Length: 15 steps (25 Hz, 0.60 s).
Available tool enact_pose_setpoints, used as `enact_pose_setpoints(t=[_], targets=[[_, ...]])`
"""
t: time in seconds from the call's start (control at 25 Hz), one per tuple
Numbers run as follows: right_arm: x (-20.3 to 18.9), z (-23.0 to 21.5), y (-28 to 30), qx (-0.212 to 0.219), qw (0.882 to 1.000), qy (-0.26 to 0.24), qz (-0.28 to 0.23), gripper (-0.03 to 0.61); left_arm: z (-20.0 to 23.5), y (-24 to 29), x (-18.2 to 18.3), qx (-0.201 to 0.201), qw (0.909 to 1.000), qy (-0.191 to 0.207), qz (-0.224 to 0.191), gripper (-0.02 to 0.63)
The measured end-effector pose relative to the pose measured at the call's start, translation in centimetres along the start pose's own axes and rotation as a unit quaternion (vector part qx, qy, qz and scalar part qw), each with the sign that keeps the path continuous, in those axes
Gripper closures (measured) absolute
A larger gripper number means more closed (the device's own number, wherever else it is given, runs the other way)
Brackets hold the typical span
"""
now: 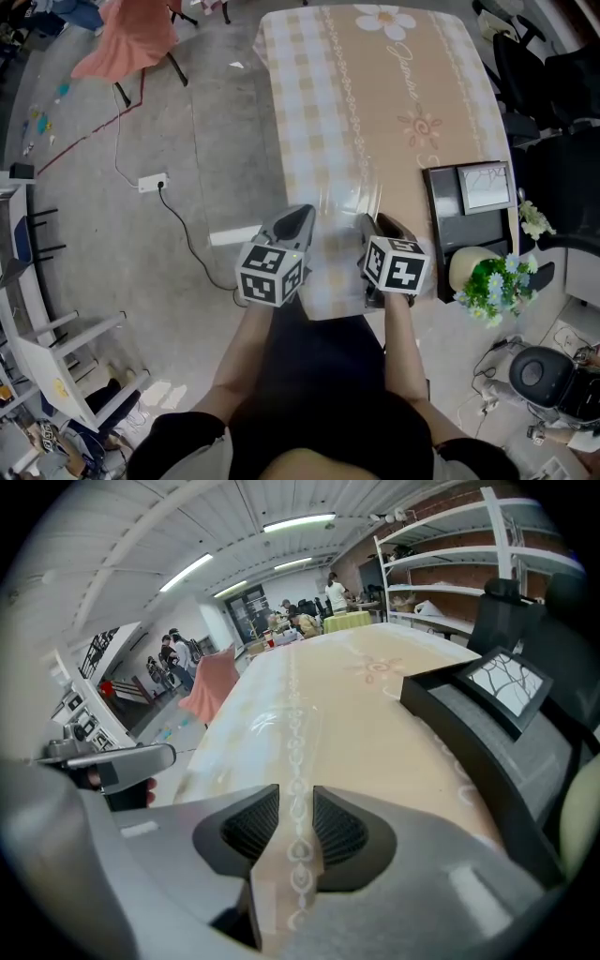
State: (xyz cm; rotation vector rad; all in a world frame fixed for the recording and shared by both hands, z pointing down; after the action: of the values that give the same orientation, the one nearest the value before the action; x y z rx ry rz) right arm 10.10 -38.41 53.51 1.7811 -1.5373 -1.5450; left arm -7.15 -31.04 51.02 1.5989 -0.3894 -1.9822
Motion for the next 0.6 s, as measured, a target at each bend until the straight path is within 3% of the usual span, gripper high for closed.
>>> enact_pose_setpoints(t=[0.6], targets=[[-0.20,0.31,0.22,0.005,0.999,0.031,-0.015,0.515,0.57,-0.88,-0.36,0.005,1.0000,-0.002,-0.002,0.603]])
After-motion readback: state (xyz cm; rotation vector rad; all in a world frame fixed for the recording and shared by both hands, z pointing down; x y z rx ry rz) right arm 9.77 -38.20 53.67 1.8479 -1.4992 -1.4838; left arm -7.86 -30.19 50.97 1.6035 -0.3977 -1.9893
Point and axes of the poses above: the fingertips, and each gripper's own axes: y forward along the fingers, z to its left, x out of its top, the point moved 7 cm from there along -y, backward along the fingers, and after that the axes turned 9 degrees about y, right-handed, at the moved point
